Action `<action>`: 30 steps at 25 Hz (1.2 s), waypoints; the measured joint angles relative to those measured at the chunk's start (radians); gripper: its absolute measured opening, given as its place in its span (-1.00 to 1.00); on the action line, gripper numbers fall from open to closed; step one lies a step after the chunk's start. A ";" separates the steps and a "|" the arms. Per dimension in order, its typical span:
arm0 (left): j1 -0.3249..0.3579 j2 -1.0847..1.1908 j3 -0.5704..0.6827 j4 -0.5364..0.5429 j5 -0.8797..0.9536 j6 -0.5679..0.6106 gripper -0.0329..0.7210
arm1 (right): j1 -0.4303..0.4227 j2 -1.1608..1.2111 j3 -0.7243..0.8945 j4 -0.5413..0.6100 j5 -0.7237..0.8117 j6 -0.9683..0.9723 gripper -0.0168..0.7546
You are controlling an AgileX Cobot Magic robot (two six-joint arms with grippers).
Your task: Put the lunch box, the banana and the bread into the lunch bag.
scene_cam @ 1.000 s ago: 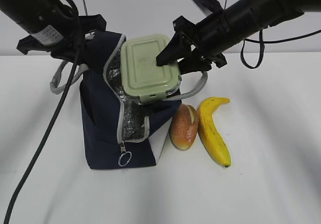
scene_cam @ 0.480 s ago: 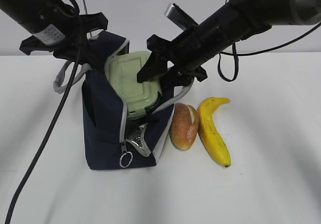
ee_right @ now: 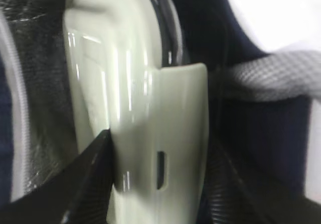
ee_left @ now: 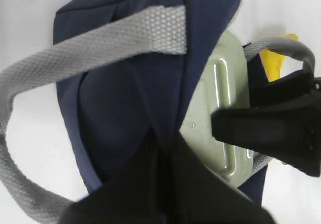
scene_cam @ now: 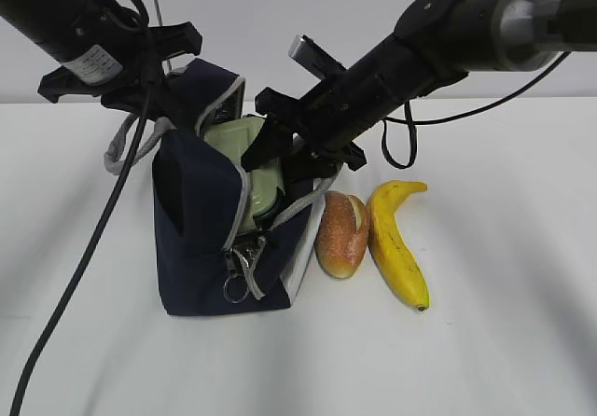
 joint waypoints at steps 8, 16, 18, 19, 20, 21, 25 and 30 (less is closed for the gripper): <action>0.000 0.000 0.000 0.000 0.000 0.001 -0.91 | 0.000 0.021 0.000 0.031 -0.006 0.000 0.09; 0.000 0.000 0.000 -0.002 0.000 0.005 -0.91 | 0.000 0.029 -0.003 0.070 -0.006 0.000 0.57; 0.000 0.000 0.000 -0.002 -0.001 0.010 -0.91 | 0.000 0.029 -0.007 0.074 0.001 -0.006 0.65; 0.000 0.000 0.000 -0.002 -0.001 0.012 -0.91 | -0.004 0.029 -0.013 0.074 0.006 -0.008 0.67; 0.000 0.000 0.000 -0.004 -0.001 0.013 -0.91 | -0.006 0.029 -0.024 0.066 0.019 -0.010 0.68; 0.000 0.000 0.000 -0.005 -0.001 0.014 -0.91 | -0.010 0.031 -0.038 0.055 0.035 -0.010 0.68; 0.000 0.000 0.000 -0.005 -0.001 0.016 -0.91 | -0.039 0.031 -0.125 0.019 0.123 -0.014 0.66; 0.000 0.000 0.000 -0.005 -0.001 0.016 -0.91 | -0.104 0.031 -0.298 -0.017 0.262 -0.004 0.54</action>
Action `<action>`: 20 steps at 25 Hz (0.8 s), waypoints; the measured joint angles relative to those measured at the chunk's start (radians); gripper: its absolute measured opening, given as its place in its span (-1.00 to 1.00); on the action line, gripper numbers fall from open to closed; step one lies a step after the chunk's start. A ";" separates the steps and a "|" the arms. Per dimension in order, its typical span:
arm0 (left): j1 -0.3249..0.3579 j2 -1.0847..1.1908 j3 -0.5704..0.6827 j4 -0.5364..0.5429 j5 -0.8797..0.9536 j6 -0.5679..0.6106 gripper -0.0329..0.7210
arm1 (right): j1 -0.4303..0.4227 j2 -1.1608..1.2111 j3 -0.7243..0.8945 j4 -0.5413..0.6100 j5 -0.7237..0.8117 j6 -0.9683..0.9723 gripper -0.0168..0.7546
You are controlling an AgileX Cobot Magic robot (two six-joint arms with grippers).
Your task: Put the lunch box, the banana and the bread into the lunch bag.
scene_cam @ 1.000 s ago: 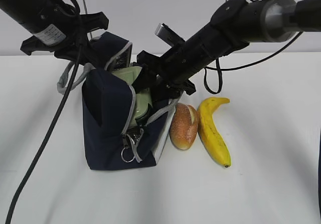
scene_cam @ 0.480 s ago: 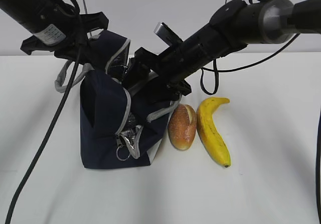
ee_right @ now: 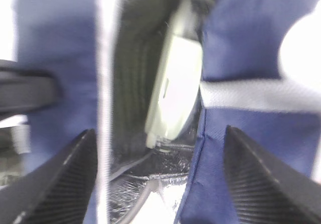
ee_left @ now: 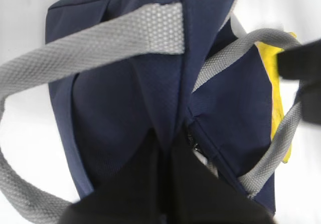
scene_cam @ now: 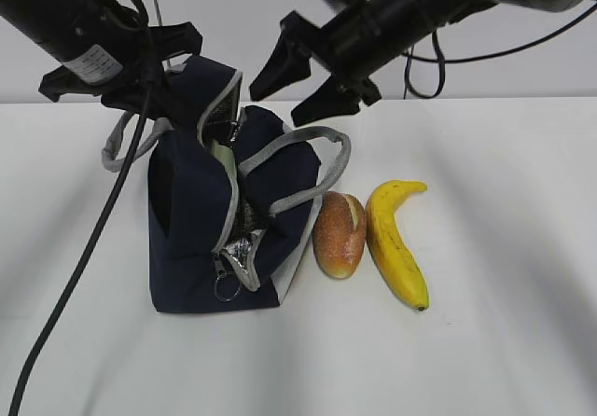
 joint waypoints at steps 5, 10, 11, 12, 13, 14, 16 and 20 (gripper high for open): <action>0.000 0.000 0.000 0.001 0.004 0.003 -0.91 | -0.072 0.000 -0.139 -0.077 0.016 0.083 0.52; 0.000 0.000 0.000 0.040 0.032 0.003 -0.91 | -0.086 -0.022 -0.150 -0.345 0.028 0.188 0.52; 0.000 0.000 0.000 0.055 0.039 0.003 -0.91 | -0.086 -0.023 -0.150 -0.387 0.030 0.202 0.52; 0.000 0.000 -0.001 0.071 0.049 0.003 -0.91 | -0.086 -0.025 -0.150 -0.427 0.032 0.213 0.52; 0.000 0.000 -0.002 0.089 0.060 0.003 -0.91 | -0.086 -0.025 -0.150 -0.456 0.034 0.228 0.52; 0.000 0.000 -0.002 0.102 0.071 0.003 -0.91 | -0.086 -0.025 -0.150 -0.479 0.034 0.236 0.52; 0.000 0.000 -0.002 0.131 0.084 0.003 -0.91 | -0.086 -0.025 -0.140 -0.504 0.035 0.248 0.52; 0.000 0.000 -0.002 0.147 0.088 0.003 -0.91 | -0.086 -0.035 -0.055 -0.547 0.035 0.251 0.52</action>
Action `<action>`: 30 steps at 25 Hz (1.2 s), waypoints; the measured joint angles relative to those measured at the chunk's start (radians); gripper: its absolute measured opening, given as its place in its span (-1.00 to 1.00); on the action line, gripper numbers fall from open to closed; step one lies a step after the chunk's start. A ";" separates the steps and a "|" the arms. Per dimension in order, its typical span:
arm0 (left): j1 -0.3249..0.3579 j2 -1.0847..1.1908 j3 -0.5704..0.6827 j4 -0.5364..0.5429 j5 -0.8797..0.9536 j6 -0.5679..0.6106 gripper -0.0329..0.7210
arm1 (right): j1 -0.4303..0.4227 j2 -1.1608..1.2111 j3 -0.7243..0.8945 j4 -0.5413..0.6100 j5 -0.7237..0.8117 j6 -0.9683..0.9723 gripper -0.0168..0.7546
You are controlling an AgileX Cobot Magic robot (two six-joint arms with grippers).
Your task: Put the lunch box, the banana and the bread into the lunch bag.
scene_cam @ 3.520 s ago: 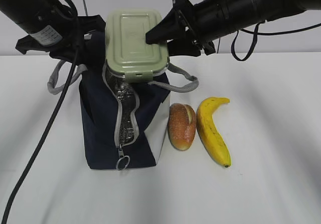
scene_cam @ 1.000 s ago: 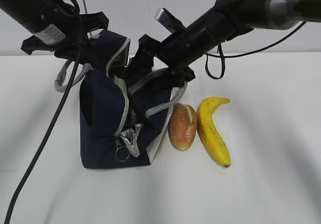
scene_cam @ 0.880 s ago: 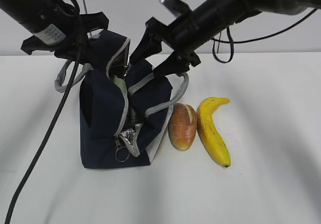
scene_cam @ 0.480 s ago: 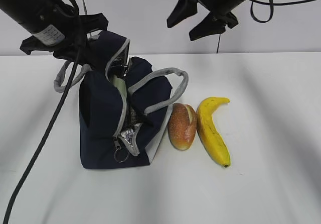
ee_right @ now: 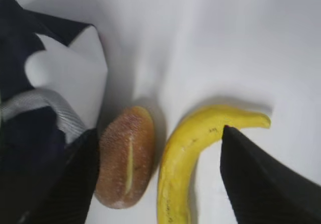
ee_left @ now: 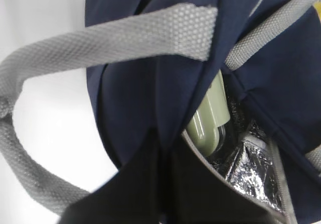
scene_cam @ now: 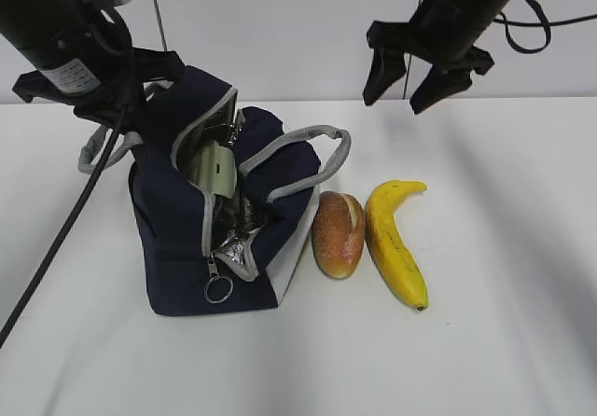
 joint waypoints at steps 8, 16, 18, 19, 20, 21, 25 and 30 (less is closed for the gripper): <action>0.000 0.000 0.000 0.004 0.001 0.000 -0.91 | 0.009 0.000 0.219 -0.035 -0.002 0.002 0.52; 0.000 0.000 0.000 0.004 0.004 0.000 -0.91 | 0.073 0.000 0.295 -0.050 -0.012 0.002 0.38; 0.000 0.000 0.000 0.005 0.006 0.000 -0.91 | 0.086 0.000 0.317 -0.065 -0.012 0.001 0.28; 0.000 0.000 0.000 0.005 0.007 0.000 -0.91 | 0.090 0.000 0.330 -0.072 -0.012 0.001 0.22; 0.000 0.000 0.000 0.005 0.008 0.000 -0.91 | 0.096 0.000 0.339 -0.074 -0.012 0.001 0.19; 0.000 0.000 0.000 0.005 0.008 0.000 -0.91 | 0.095 0.000 0.348 -0.079 -0.012 0.001 0.17; 0.000 0.000 0.000 0.005 0.010 0.000 -0.91 | 0.097 0.000 0.362 -0.091 -0.014 -0.002 0.14; 0.000 0.000 0.000 0.005 0.012 0.000 -0.91 | 0.097 0.000 0.364 -0.094 -0.014 -0.002 0.13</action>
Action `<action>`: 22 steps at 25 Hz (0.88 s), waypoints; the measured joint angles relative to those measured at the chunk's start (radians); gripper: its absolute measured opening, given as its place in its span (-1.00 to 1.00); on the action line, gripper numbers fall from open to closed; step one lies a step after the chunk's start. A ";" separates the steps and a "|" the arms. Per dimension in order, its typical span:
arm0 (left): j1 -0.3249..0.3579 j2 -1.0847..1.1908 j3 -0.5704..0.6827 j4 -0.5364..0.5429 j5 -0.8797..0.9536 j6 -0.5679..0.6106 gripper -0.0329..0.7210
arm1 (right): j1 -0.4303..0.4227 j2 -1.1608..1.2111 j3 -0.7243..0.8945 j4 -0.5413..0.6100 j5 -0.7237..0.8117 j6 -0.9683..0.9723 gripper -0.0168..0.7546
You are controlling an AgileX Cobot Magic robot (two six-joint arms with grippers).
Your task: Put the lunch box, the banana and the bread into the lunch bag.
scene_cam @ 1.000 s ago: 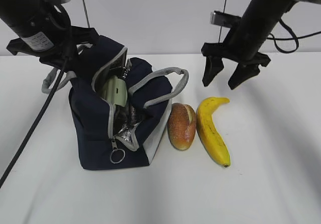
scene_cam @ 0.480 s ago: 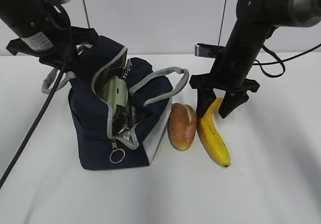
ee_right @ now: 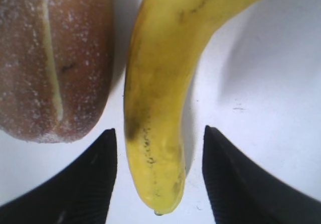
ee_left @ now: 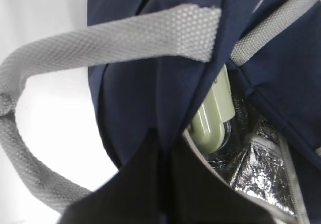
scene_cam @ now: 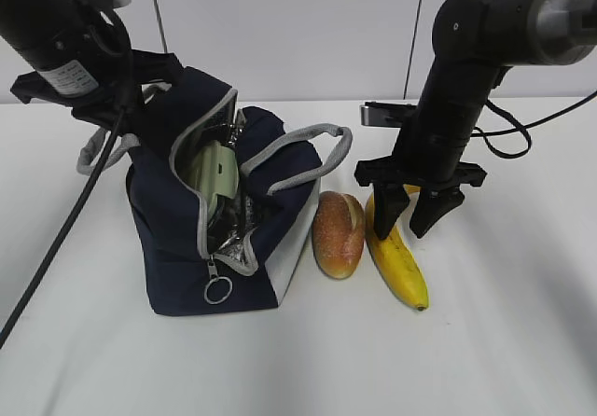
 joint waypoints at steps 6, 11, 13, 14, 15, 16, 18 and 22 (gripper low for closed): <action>0.000 0.000 0.000 0.000 0.000 0.000 -0.91 | 0.002 0.000 0.000 0.021 0.000 0.000 0.13; 0.000 0.000 0.000 -0.001 0.001 0.000 -0.91 | 0.002 0.000 0.000 0.029 0.000 -0.002 0.13; 0.000 0.000 0.000 -0.001 0.001 0.000 -0.91 | 0.002 0.000 0.000 0.032 0.000 -0.002 0.13; 0.000 0.000 0.000 -0.001 0.001 0.000 -0.91 | 0.002 0.000 0.000 0.032 0.000 -0.002 0.13; 0.000 0.000 0.000 -0.001 0.001 0.000 -0.91 | 0.002 0.000 0.000 0.032 0.000 -0.002 0.13; 0.000 0.000 0.000 -0.001 0.001 0.000 -0.91 | 0.002 0.000 0.000 0.032 0.000 -0.002 0.13; 0.000 0.000 0.000 -0.001 0.001 0.000 -0.91 | 0.002 0.000 0.000 0.032 0.000 -0.002 0.13; 0.000 0.000 0.000 -0.001 0.001 0.000 -0.91 | 0.002 0.004 0.000 0.035 -0.008 -0.002 0.13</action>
